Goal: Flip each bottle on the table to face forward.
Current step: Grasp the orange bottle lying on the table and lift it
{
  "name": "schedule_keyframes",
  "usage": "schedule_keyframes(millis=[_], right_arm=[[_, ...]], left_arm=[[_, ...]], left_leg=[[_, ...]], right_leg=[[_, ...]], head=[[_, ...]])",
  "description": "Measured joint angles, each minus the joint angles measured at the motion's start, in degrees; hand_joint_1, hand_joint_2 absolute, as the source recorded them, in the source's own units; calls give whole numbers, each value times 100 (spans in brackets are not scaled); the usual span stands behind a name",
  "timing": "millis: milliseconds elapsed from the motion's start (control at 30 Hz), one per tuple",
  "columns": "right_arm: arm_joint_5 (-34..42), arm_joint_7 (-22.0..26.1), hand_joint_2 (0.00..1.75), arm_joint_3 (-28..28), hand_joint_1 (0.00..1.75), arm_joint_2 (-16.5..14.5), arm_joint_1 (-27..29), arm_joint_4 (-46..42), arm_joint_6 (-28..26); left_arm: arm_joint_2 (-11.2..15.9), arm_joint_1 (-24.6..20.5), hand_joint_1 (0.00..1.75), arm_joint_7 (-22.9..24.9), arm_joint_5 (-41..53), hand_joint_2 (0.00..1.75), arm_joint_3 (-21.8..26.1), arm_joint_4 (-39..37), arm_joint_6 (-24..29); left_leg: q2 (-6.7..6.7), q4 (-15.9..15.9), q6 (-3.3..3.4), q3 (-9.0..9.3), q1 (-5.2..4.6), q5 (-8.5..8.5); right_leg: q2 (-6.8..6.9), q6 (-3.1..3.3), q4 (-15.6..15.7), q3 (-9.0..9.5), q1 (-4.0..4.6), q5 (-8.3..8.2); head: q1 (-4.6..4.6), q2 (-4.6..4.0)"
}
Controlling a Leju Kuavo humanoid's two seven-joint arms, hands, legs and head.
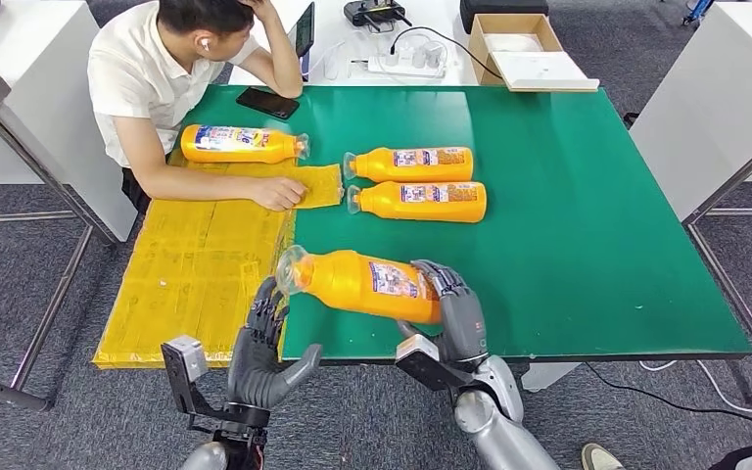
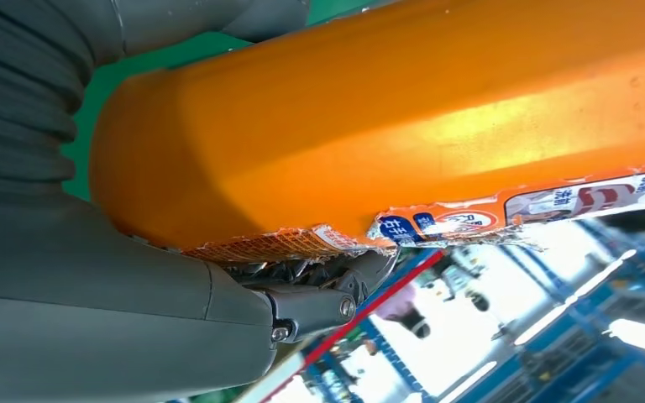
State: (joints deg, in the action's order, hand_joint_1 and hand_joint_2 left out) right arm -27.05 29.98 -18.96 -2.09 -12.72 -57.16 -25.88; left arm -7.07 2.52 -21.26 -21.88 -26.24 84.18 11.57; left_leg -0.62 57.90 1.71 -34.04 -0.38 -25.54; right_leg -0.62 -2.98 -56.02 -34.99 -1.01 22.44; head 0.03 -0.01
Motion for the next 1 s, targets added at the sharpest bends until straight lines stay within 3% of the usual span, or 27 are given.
schedule_keyframes(millis=[267, 467, 733, 767, 867, 900, 1000], right_arm=[[44, 150, 175, -512, 175, -318, 6, 141, 594], [171, 280, 175, -1016, 175, -633, 2, 294, 754], [472, 456, 175, -1435, 175, -781, -60, 333, 844], [497, 464, 175, -1461, 175, -788, -72, 338, 844], [546, 487, 175, -1519, 175, -795, -105, 355, 846], [560, 490, 175, -1535, 163, -795, -117, 363, 850], [610, 489, 175, -1590, 41, -795, -168, 402, 881]], left_arm=[[15, -8, 0, -329, 909, 175, -160, 112, -136], [-88, -97, 0, -31, 165, 175, -124, 63, -374], [-175, -189, 0, 198, -796, 175, -21, -105, -772], [-178, -192, 17, 202, -838, 175, -8, -121, -796], [-187, -196, 148, 212, -915, 175, 33, -150, -848], [-192, -197, 175, 208, -950, 175, 43, -155, -860], [-216, -196, 175, 142, -1066, 175, 69, -155, -870]], left_leg=[[2, 0, -2, -1, 6, 1], [-1, 0, -2, -3, 6, 2], [-2, 0, -1, -5, 4, 2], [-2, 0, -1, -5, 4, 2], [-2, 0, -1, -5, 4, 2], [-1, 0, -1, -5, 4, 2], [-1, 0, -1, -5, 5, 2]], right_leg=[[0, 2, -2, -5, 4, 1], [0, 2, -3, -7, 3, 1], [0, 2, -2, -8, 2, 1], [0, 2, -2, -8, 2, 1], [0, 2, -2, -9, 3, 1], [0, 2, -2, -9, 3, 1], [0, 2, -2, -10, 3, 1]], head=[[-1, 1], [0, 1], [1, 0], [1, 1], [0, 1], [1, 1], [1, 1]])
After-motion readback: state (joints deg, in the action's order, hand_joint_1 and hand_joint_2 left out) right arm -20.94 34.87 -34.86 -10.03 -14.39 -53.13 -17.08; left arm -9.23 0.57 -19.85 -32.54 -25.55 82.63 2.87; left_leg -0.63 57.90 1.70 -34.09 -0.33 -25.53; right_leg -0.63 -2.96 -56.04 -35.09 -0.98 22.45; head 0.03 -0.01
